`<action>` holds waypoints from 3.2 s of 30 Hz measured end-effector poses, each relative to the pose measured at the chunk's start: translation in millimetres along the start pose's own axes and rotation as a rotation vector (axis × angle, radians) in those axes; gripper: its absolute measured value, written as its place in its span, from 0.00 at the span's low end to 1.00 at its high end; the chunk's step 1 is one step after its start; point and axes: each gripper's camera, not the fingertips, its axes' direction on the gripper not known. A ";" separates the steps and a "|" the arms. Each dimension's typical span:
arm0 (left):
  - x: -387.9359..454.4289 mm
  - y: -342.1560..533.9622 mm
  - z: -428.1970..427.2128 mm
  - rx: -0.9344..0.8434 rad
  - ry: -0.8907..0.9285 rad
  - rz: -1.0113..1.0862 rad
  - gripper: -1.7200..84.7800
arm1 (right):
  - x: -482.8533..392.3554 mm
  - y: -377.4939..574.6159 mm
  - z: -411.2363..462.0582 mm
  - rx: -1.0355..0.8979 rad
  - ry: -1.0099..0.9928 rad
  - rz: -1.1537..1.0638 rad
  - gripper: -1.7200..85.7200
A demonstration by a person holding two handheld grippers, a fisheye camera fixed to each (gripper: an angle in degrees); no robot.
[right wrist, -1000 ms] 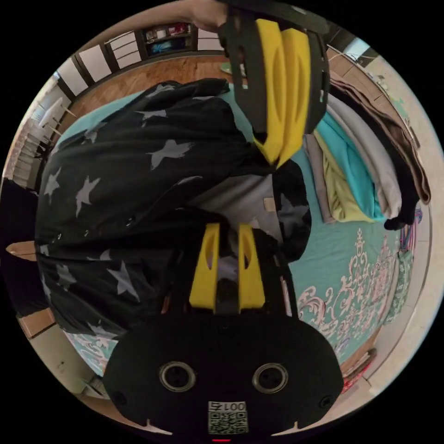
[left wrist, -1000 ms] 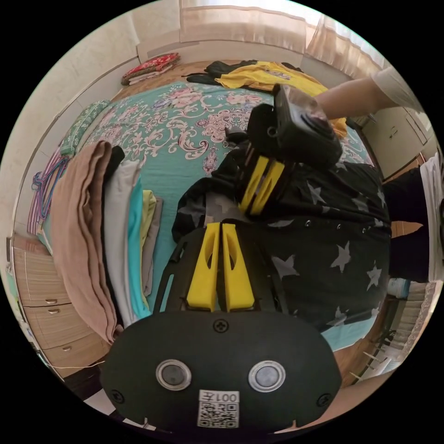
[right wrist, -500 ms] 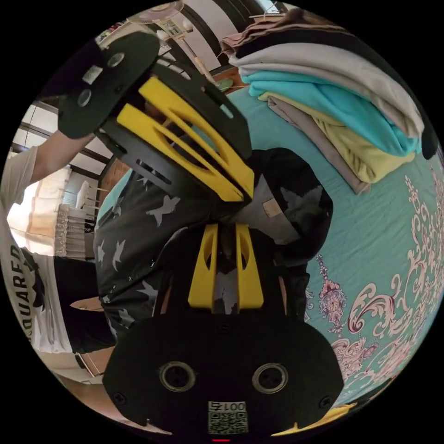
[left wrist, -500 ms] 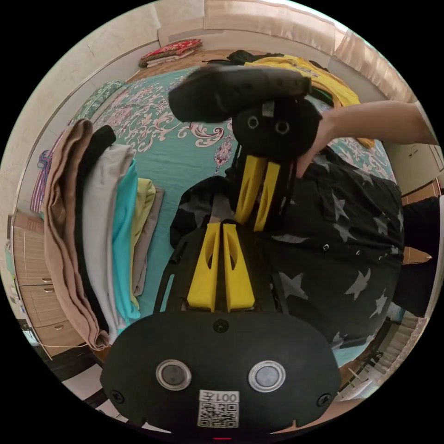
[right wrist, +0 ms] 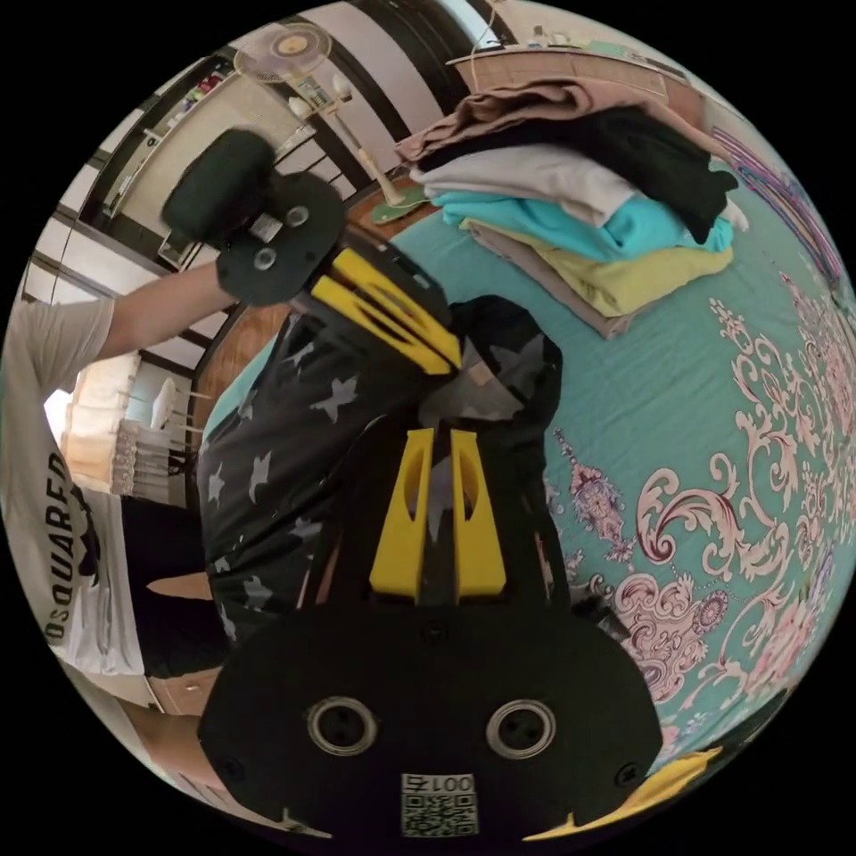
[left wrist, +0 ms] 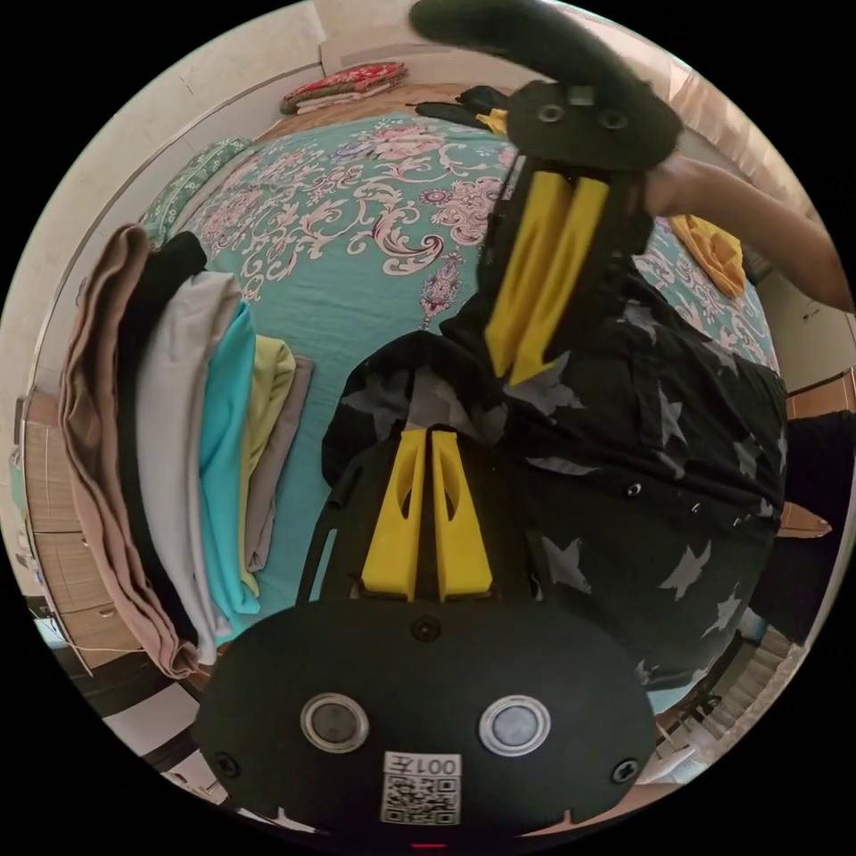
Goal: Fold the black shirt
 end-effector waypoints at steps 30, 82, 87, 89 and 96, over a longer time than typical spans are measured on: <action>42.8 -18.4 14.9 -0.011 -0.223 -0.308 0.12 | 0.1 348.3 -24.3 0.192 0.291 0.707 0.03; -138.5 412.8 149.2 0.081 0.157 -0.883 0.03 | 52.6 97.3 24.9 0.078 0.246 0.406 0.06; -153.2 413.7 144.8 0.049 0.034 -0.970 0.06 | 42.4 87.8 5.8 0.169 0.262 0.416 0.09; -156.6 423.2 134.6 -0.020 -0.119 -1.106 0.06 | 34.5 76.8 -1.3 0.143 0.343 0.381 0.08; -154.0 371.5 128.4 0.189 0.023 -0.944 0.05 | 5.6 21.5 28.6 0.139 -0.030 0.144 0.04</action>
